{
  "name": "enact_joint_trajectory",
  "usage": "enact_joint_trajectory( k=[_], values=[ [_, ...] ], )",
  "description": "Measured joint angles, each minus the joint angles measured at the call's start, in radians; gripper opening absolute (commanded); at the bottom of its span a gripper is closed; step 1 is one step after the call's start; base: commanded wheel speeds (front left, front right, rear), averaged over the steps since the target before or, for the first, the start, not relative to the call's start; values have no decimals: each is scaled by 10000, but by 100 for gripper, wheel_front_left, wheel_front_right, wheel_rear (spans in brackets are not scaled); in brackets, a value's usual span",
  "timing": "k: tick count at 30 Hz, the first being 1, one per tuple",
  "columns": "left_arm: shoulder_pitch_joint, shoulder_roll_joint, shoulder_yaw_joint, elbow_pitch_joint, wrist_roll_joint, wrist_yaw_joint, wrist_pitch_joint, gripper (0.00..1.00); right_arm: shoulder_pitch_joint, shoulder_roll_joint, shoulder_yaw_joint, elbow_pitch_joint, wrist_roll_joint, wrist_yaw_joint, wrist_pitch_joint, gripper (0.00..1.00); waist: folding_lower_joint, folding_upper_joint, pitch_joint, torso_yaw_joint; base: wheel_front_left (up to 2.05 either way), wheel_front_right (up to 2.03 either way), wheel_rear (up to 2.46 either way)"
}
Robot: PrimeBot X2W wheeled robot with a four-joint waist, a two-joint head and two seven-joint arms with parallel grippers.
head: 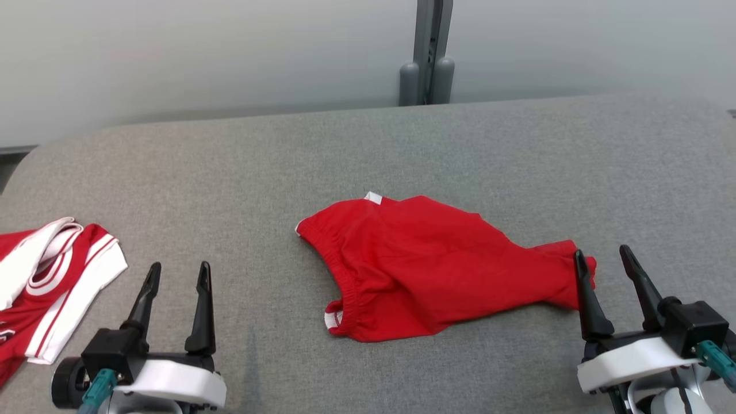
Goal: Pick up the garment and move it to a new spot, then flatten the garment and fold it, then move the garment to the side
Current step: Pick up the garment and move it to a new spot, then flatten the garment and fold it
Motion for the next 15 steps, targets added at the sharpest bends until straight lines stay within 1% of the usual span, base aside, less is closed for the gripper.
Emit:
enact_joint_trajectory(
  k=[5, 15],
  values=[
    [435, -105, 17, -73, 4, -42, 0, 100, 257, 10, -33, 4, 2, 0, 0, 100, 0, 0, -348, -53, 0, 0, 0],
    [485, -136, 38, 2, 4, -71, 0, 100, 314, 31, -88, -17, 2, 0, 0, 100, 0, 0, -380, -5, 0, 0, 0]
  ],
)
